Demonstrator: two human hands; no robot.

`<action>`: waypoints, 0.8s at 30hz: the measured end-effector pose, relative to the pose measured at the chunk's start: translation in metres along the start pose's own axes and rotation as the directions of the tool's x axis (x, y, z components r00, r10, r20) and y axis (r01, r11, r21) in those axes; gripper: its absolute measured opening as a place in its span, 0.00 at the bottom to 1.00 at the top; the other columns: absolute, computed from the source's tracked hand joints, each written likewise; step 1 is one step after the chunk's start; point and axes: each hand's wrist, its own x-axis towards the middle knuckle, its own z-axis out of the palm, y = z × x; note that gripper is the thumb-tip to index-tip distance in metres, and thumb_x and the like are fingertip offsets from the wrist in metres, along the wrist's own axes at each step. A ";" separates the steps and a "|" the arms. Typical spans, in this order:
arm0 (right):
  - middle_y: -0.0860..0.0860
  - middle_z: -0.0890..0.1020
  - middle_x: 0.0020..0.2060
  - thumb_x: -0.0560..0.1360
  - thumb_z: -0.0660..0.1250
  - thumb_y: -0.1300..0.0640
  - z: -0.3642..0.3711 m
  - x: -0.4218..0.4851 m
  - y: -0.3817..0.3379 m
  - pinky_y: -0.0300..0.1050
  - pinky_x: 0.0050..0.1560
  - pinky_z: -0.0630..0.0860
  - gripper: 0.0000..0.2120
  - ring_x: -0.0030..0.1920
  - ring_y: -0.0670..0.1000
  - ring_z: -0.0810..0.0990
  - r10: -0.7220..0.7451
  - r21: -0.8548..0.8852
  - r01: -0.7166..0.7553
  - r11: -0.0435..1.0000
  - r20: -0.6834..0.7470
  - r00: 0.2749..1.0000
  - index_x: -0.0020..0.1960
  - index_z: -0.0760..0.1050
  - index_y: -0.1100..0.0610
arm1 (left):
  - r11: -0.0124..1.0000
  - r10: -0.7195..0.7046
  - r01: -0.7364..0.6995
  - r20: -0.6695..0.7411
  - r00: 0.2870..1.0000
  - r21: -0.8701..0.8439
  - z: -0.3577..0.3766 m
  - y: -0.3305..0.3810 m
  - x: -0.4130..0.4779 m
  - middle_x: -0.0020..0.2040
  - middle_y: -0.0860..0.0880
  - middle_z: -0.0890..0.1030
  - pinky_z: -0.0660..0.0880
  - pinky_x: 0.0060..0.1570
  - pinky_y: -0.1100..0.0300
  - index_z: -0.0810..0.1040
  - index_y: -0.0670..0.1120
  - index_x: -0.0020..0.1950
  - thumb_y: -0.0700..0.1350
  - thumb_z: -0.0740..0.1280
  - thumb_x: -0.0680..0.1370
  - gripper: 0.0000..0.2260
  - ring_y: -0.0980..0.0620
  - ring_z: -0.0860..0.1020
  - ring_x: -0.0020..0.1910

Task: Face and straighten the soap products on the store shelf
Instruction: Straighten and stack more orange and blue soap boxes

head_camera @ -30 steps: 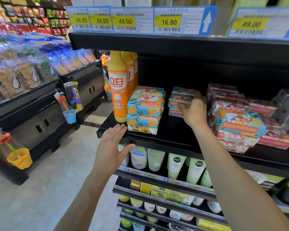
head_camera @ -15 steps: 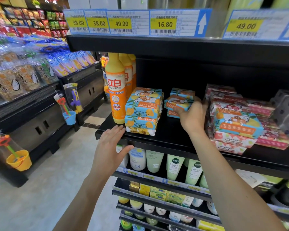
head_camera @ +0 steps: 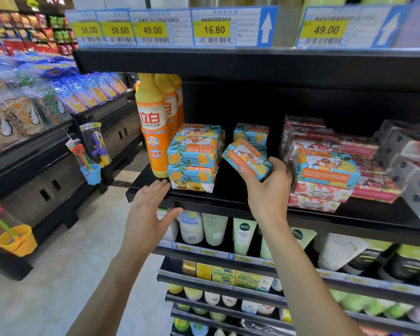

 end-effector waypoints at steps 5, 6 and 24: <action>0.48 0.67 0.66 0.74 0.77 0.49 -0.014 -0.046 0.004 0.44 0.64 0.73 0.35 0.65 0.49 0.74 -0.055 0.062 0.052 0.997 0.033 0.998 0.75 0.66 0.53 | 0.992 -0.071 0.067 -0.034 0.997 -0.103 -0.005 0.014 -0.005 0.74 0.47 0.73 0.54 0.76 0.55 0.75 0.44 0.73 0.48 0.76 0.76 0.27 0.60 0.59 0.73; 0.46 0.66 0.65 0.74 0.77 0.50 -0.017 -0.053 0.005 0.42 0.64 0.73 0.34 0.65 0.48 0.74 -0.068 0.075 0.064 0.995 0.052 0.996 0.75 0.66 0.52 | 0.987 -0.096 0.089 -0.047 0.994 -0.131 -0.005 0.018 -0.006 0.74 0.47 0.74 0.54 0.77 0.54 0.77 0.44 0.72 0.46 0.77 0.76 0.26 0.60 0.59 0.72; 0.41 0.68 0.67 0.71 0.80 0.58 -0.072 -0.080 0.020 0.36 0.67 0.71 0.38 0.72 0.45 0.69 -0.334 0.108 0.317 0.942 0.279 0.900 0.76 0.68 0.48 | 0.148 -0.198 0.508 0.478 0.856 -0.848 -0.033 0.148 -0.039 0.57 0.42 0.86 0.81 0.58 0.52 0.80 0.38 0.65 0.44 0.67 0.80 0.15 0.44 0.84 0.58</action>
